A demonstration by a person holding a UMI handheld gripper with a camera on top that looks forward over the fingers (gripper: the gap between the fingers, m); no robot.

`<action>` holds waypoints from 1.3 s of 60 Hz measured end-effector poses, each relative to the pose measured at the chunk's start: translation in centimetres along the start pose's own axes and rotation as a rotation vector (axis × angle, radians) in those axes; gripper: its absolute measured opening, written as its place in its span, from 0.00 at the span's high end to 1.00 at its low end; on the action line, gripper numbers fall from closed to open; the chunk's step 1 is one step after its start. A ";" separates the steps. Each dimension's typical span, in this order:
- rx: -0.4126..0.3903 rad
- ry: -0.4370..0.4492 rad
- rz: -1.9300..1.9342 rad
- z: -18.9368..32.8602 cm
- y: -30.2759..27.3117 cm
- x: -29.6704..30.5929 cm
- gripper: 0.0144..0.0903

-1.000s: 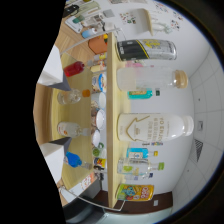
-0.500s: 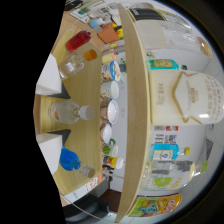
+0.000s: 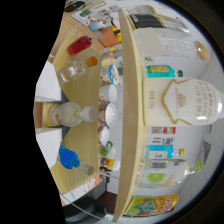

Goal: Make me a cup of Mojito.

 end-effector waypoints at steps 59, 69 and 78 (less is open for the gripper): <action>-0.073 0.320 -0.628 -8.1 7.1 12.0 0.75; 0.003 0.385 -1.126 -7.7 4.1 10.8 0.75; 0.007 0.442 -1.517 -7.2 3.3 10.2 0.75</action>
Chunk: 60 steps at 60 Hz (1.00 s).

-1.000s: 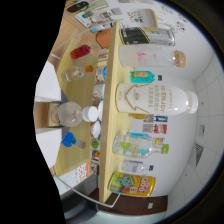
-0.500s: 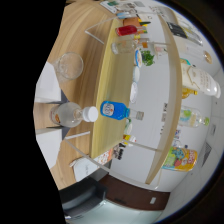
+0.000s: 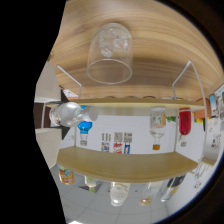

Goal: Make me a cup of Mojito.

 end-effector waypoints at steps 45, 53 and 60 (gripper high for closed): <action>-0.011 -0.053 -0.199 -0.7 -1.2 1.2 0.75; 0.058 -0.097 0.299 -1.6 -1.2 3.2 0.74; 0.092 -0.153 0.742 -2.3 -0.3 3.1 0.74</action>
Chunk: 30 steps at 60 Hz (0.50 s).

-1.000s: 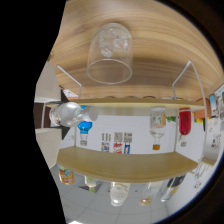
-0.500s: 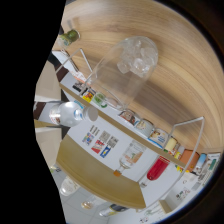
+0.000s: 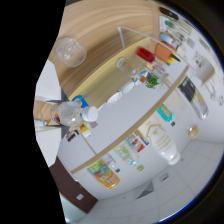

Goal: Make me a cup of Mojito.

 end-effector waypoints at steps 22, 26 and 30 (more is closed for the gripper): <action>-0.162 -0.180 0.787 3.6 10.7 -7.8 0.74; -0.194 -0.194 0.807 4.4 12.0 -9.3 0.74; -0.220 -0.222 0.821 4.8 12.9 -10.6 0.74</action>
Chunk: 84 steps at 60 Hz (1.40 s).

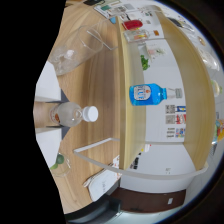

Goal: Make me a cup of Mojito.

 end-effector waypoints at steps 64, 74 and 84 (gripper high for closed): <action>-0.012 0.054 0.028 -4.5 0.5 -0.9 0.06; 0.106 0.058 0.072 -10.8 -3.6 -3.6 0.06; 0.146 0.024 0.069 -14.5 -3.5 -8.2 0.07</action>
